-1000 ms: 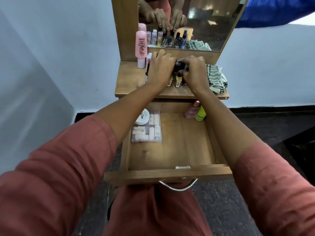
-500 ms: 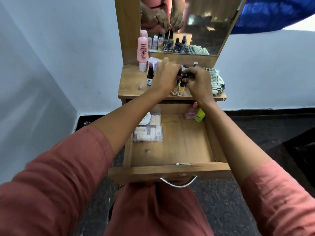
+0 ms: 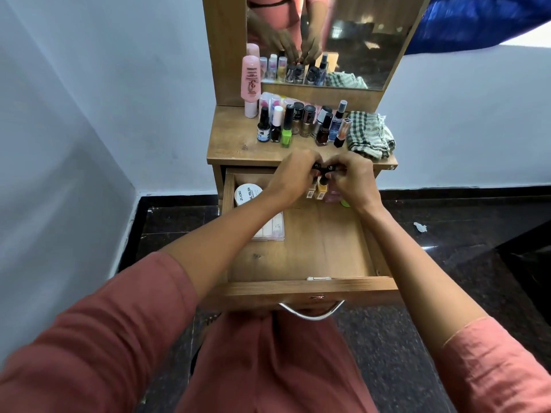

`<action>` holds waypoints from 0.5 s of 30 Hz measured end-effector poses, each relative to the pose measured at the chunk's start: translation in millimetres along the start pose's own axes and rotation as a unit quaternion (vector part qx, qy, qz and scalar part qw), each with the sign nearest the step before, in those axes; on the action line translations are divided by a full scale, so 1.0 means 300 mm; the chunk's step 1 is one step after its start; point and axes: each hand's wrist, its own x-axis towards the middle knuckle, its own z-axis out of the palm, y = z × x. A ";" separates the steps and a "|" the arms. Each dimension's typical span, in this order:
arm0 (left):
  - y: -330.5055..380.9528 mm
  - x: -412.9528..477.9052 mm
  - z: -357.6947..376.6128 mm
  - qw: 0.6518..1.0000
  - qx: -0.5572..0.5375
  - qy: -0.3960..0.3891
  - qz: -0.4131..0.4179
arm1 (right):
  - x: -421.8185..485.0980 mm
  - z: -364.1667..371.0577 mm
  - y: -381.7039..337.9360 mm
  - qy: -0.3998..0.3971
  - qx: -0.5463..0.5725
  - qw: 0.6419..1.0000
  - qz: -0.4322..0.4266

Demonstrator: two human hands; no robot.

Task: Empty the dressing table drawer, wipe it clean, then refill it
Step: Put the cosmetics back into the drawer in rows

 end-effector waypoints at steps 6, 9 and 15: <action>-0.054 0.012 0.089 0.998 0.027 -0.041 -0.036 | -0.013 0.057 0.071 -0.032 -0.058 0.998 0.021; -0.075 0.023 0.121 0.997 0.051 -0.059 -0.024 | -0.009 0.077 0.099 -0.035 -0.076 0.996 0.032; -0.087 0.043 0.174 0.996 0.064 -0.058 -0.013 | -0.007 0.101 0.134 -0.039 -0.098 0.994 0.033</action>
